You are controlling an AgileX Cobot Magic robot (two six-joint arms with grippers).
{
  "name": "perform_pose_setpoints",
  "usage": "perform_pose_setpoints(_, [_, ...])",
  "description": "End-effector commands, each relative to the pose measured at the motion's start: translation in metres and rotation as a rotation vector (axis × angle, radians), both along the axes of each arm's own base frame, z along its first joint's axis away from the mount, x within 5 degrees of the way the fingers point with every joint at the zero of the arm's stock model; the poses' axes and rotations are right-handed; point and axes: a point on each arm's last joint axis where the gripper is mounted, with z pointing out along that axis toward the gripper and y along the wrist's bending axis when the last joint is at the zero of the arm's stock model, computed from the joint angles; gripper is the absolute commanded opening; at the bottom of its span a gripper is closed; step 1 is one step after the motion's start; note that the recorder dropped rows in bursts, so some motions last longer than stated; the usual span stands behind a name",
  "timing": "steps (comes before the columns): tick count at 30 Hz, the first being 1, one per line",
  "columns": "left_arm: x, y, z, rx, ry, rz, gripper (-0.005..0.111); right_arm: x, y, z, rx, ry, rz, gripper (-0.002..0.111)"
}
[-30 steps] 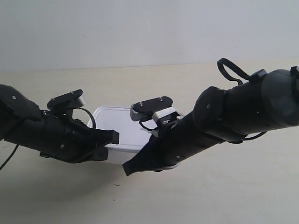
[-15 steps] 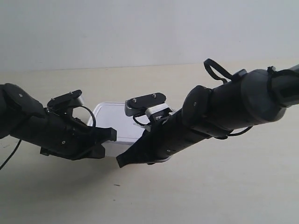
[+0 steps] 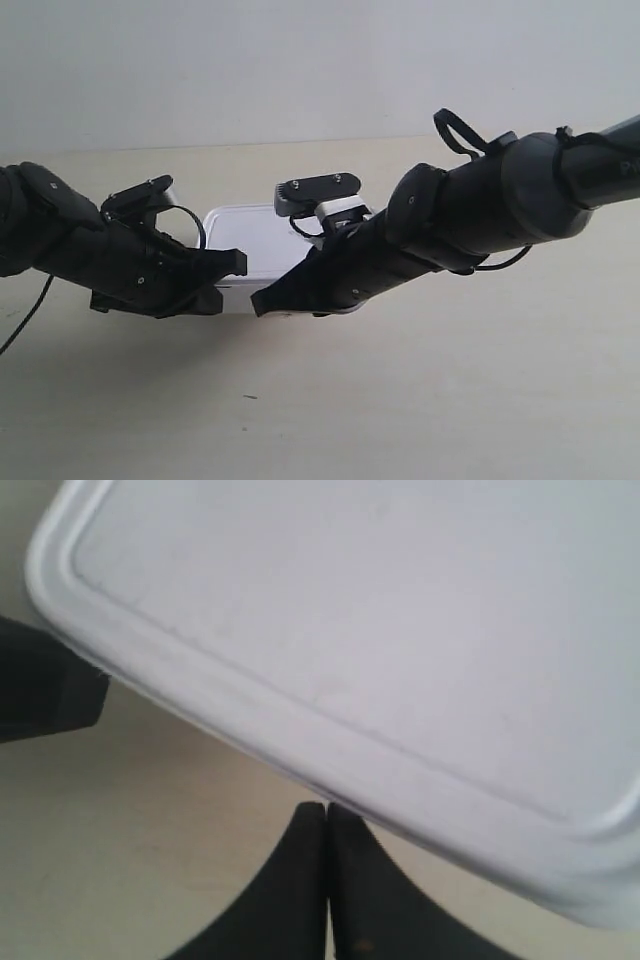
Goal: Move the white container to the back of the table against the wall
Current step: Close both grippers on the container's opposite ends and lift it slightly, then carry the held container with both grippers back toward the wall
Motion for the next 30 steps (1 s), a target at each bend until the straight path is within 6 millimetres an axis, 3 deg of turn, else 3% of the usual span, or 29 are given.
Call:
perform_pose_setpoints(1, [0.007, 0.001, 0.002, -0.003, -0.015, 0.001, 0.0, 0.014, -0.007, 0.0, 0.006, 0.004, -0.03, 0.0])
perform_pose_setpoints(16, [0.037, -0.006, -0.001, -0.012, -0.047, 0.001, 0.0, 0.039, 0.004, 0.004, 0.007, -0.057, 0.004, 0.0])
perform_pose_setpoints(25, [0.05, -0.003, -0.005, 0.001, -0.072, 0.026, 0.0, 0.058, -0.002, -0.006, 0.005, -0.037, -0.029, 0.0])
perform_pose_setpoints(30, [0.058, -0.001, -0.008, 0.001, -0.076, 0.038, 0.0, 0.071, -0.004, 0.0, 0.011, -0.063, -0.033, 0.0])
